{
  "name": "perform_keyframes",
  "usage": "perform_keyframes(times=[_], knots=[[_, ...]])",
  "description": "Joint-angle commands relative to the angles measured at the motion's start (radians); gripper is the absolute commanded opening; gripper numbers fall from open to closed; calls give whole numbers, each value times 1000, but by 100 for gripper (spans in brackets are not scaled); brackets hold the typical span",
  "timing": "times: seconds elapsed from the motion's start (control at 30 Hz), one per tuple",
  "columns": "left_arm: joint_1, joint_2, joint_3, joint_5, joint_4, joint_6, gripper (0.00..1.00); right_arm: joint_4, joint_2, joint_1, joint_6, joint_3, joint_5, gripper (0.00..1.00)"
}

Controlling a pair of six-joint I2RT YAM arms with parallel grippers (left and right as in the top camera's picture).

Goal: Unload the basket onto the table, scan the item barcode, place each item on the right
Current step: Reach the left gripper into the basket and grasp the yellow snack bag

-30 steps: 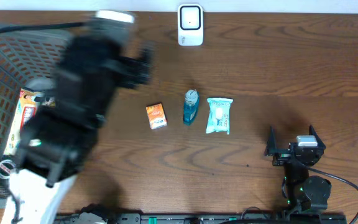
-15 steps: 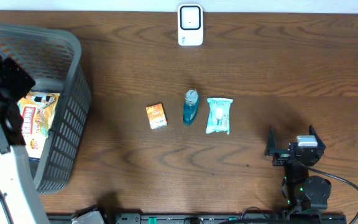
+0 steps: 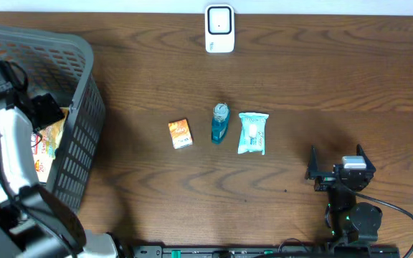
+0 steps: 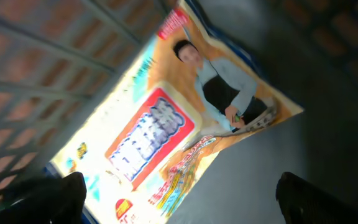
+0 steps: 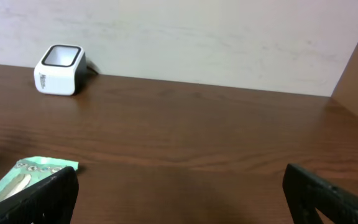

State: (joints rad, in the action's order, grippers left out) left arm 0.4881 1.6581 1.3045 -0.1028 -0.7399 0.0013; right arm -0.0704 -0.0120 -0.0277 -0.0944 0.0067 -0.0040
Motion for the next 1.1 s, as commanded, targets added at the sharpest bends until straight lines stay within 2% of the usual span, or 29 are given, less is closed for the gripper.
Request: perform_keyframes(times=[0.0, 0.3, 0.37, 0.4, 0.43, 0.47, 0.5, 0.53, 0.63, 0.8, 0.93, 1.07], knots=[[8, 72, 8, 12, 16, 93, 97, -4, 5, 2, 11, -1, 5, 99], [61, 266, 8, 6, 34, 103, 100, -4, 5, 2, 11, -1, 5, 99], [66, 309, 8, 6, 31, 103, 95, -4, 5, 2, 11, -1, 5, 99], [66, 326, 8, 6, 27, 103, 81, -4, 5, 2, 11, -1, 5, 99], [66, 337, 8, 6, 24, 103, 63, -4, 5, 2, 11, -1, 5, 99], [66, 346, 8, 6, 20, 102, 38, -4, 5, 2, 11, -1, 5, 99], [65, 349, 8, 6, 16, 95, 19, -4, 5, 2, 11, -1, 5, 99], [65, 348, 9, 6, 16, 91, 7, -4, 5, 2, 11, -1, 5, 99], [65, 314, 11, 6, 8, 82, 7, -4, 5, 2, 11, -1, 5, 99], [66, 183, 22, 6, 6, -1, 8, -4, 5, 2, 11, -1, 5, 99], [66, 24, 37, 11, 13, -68, 7, -4, 5, 2, 11, -1, 5, 99], [66, -166, 46, 94, 39, -94, 7, -4, 5, 2, 11, -1, 5, 99]])
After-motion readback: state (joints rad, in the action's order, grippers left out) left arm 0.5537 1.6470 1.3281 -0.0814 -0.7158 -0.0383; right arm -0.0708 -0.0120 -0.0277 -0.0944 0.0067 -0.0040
